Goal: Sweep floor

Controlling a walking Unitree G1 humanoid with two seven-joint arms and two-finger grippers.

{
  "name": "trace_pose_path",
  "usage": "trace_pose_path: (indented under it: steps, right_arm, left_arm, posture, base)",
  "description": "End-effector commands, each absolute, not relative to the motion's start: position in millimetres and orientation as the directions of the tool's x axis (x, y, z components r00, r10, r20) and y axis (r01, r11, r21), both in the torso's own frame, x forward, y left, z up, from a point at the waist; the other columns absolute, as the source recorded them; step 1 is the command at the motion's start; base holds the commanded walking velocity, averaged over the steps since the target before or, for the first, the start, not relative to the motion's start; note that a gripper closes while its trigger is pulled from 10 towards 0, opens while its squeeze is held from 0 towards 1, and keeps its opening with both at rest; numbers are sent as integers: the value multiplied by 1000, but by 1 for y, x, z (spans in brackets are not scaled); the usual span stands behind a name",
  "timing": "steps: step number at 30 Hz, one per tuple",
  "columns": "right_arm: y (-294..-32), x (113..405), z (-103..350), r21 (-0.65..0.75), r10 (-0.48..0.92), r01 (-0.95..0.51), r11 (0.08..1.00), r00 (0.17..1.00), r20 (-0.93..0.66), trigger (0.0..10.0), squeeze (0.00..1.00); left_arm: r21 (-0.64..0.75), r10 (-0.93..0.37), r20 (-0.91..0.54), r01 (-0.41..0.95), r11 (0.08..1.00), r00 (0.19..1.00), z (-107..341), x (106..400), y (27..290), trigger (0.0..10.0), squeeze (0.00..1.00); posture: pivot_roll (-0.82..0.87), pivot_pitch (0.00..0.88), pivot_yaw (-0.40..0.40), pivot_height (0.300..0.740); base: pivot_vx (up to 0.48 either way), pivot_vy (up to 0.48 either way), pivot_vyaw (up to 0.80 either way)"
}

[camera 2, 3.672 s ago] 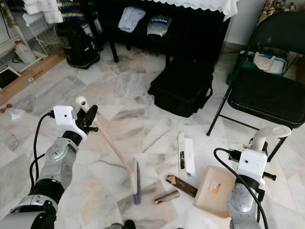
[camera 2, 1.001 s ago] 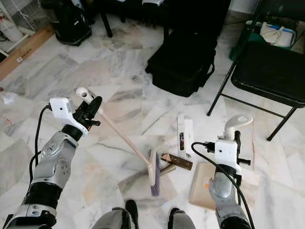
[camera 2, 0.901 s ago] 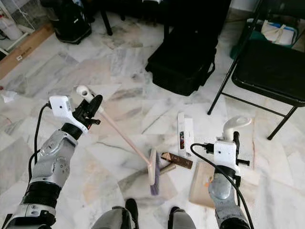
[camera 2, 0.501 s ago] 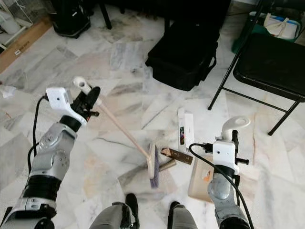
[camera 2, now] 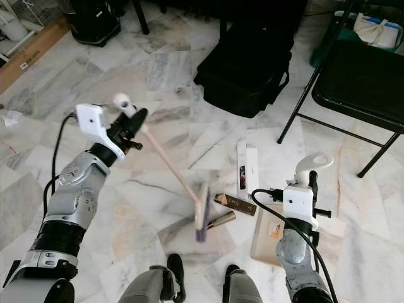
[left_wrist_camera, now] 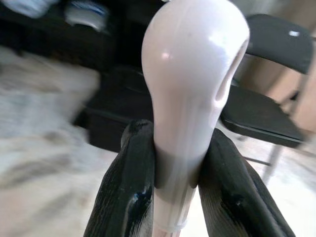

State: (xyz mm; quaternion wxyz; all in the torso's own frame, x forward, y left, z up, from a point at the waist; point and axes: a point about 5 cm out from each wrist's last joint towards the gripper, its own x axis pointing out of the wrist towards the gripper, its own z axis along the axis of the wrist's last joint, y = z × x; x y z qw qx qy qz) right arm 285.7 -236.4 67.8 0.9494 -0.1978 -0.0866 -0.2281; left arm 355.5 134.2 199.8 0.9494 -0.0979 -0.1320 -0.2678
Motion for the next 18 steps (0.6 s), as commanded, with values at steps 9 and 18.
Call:
trace_pose_path:
  steps: [9,18]
  right_arm:
    - [-243,277,57,-360,-425,474,804,880,210,10000,0]
    - [-240,281,57,-356,-423,470,808,883,205,10000,0]
  left_arm:
    - [-331,-540,367,649,685,757,202,346,129,10000,0]
    - [-390,-555,432,703,595,710,219,339,134,10000,0]
  posture:
    - [94,355,104,740]
    - [102,345,101,740]
  base:
    - [0,0,0]
    - [0,0,0]
